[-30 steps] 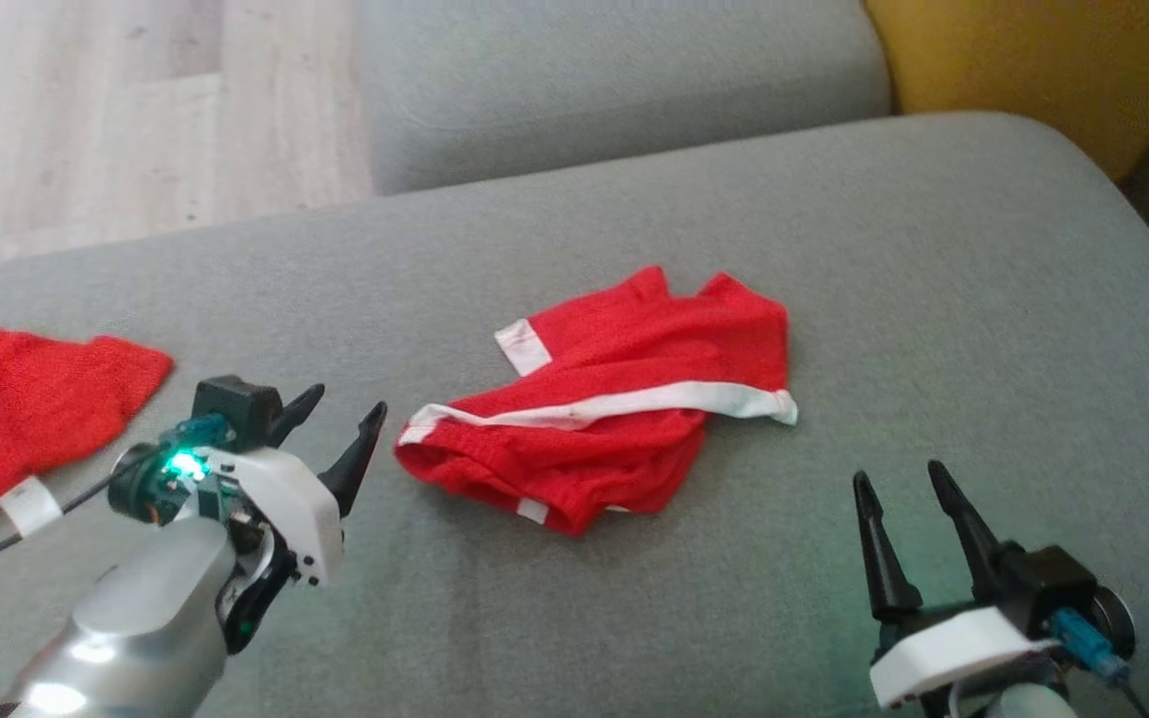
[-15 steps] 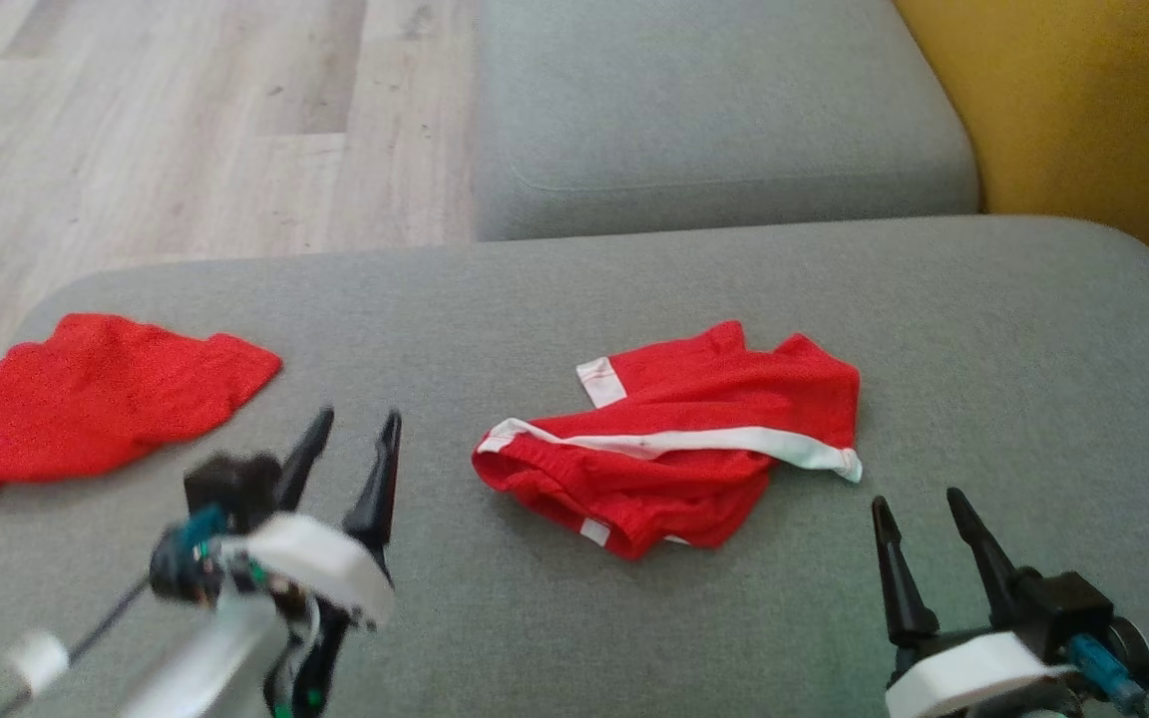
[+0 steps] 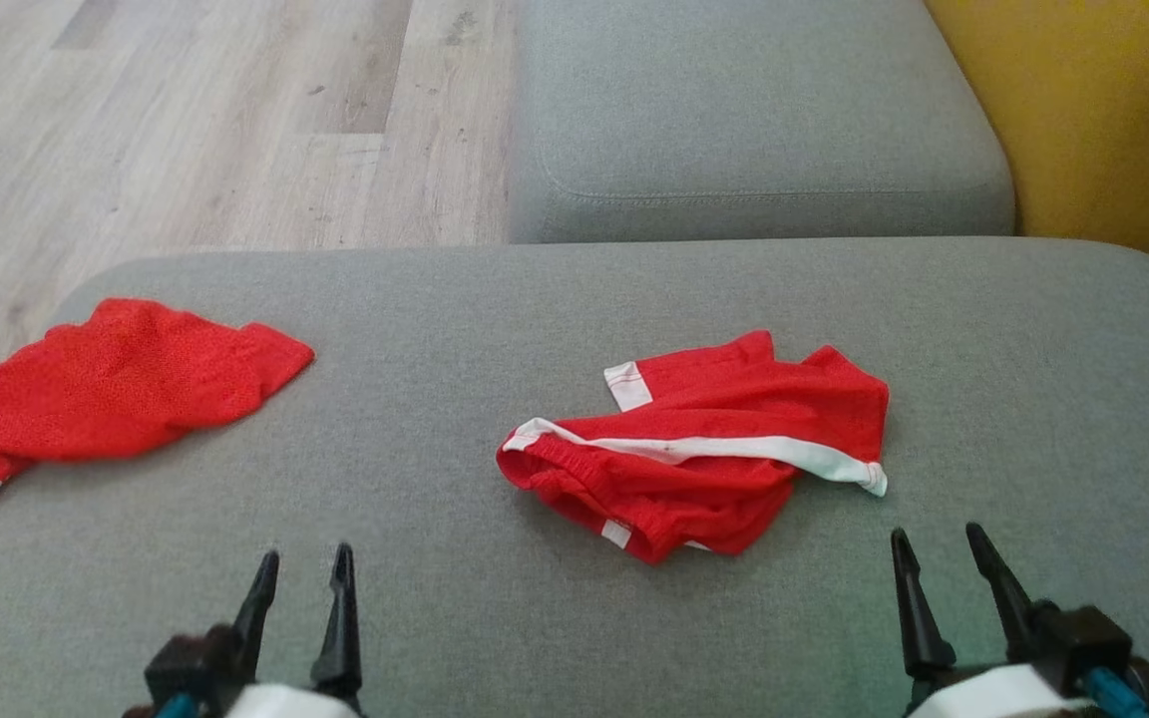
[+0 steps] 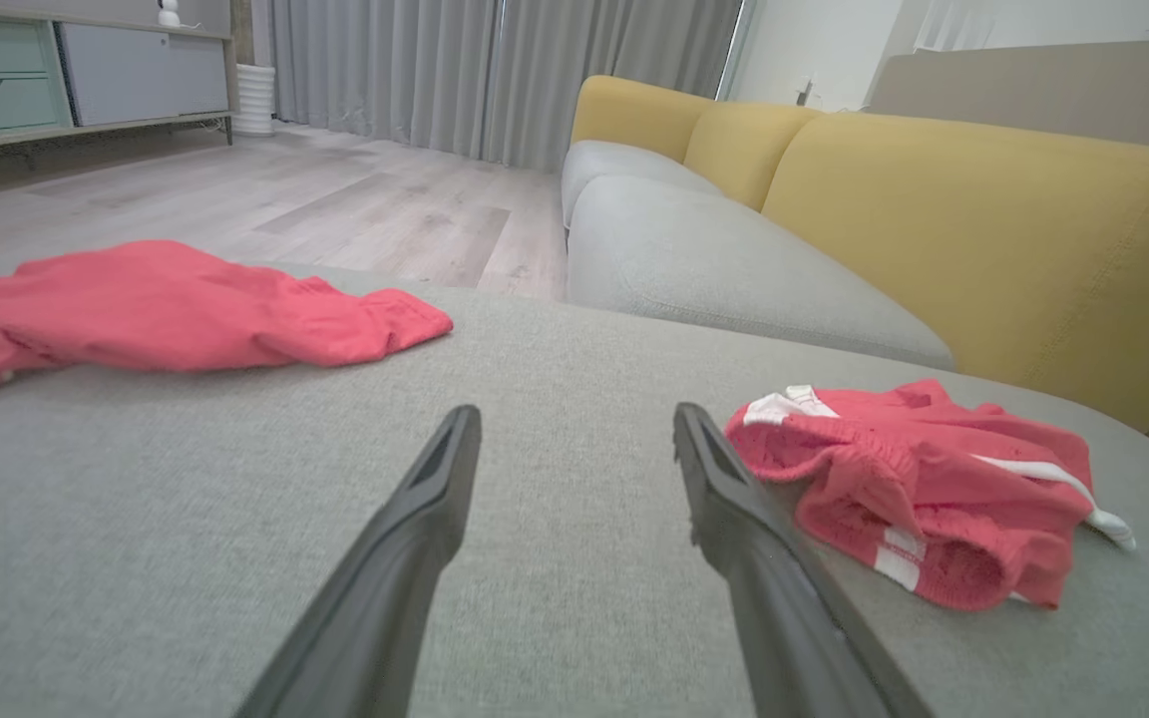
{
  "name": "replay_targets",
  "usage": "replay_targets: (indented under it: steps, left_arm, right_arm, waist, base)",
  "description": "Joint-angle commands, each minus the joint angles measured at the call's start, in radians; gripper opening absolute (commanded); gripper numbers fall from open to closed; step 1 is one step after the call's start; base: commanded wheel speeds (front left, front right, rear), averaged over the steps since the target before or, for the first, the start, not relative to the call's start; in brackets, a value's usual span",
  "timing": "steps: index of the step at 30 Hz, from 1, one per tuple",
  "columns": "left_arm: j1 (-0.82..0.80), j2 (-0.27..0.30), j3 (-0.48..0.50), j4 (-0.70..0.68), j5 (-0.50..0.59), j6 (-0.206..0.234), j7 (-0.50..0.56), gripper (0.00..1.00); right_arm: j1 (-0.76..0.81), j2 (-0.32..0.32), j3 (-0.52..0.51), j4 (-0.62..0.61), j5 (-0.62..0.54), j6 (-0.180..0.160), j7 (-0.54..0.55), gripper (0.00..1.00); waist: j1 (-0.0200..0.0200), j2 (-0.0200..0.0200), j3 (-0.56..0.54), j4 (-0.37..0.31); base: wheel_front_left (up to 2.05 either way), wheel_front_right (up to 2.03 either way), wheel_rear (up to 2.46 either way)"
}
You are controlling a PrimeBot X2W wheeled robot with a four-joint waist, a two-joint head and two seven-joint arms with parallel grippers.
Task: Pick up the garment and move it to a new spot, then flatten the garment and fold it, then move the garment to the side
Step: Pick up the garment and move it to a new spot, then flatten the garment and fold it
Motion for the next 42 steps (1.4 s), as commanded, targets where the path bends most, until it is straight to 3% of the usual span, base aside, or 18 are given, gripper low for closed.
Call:
replay_targets:
  steps: [1,21,42]
  left_arm:
    - [-0.028,0.010,0.060,-0.040,0.021,0.006,-0.012,1.00]
    - [0.057,-0.004,0.130,-0.004,0.110,-0.040,-0.013,1.00]
    - [0.038,-0.027,0.127,0.001,0.112,-0.039,-0.009,1.00]
  right_arm:
    - [-0.023,-0.006,0.019,-0.031,0.010,0.008,-0.014,1.00]
    - [-0.027,-0.006,0.019,-0.003,0.017,0.008,-0.014,1.00]
    - [-0.037,-0.006,0.020,-0.005,0.009,0.008,-0.013,1.00]
  waist:
    - [0.0000,0.0000,-0.001,0.000]
    - [0.0000,0.0000,-0.011,-0.005]
    - [0.0000,0.0000,0.014,-0.003]
  base:
    - [0.00,0.00,0.00]
    - [0.00,0.00,0.00]
    - [0.00,0.00,0.00]
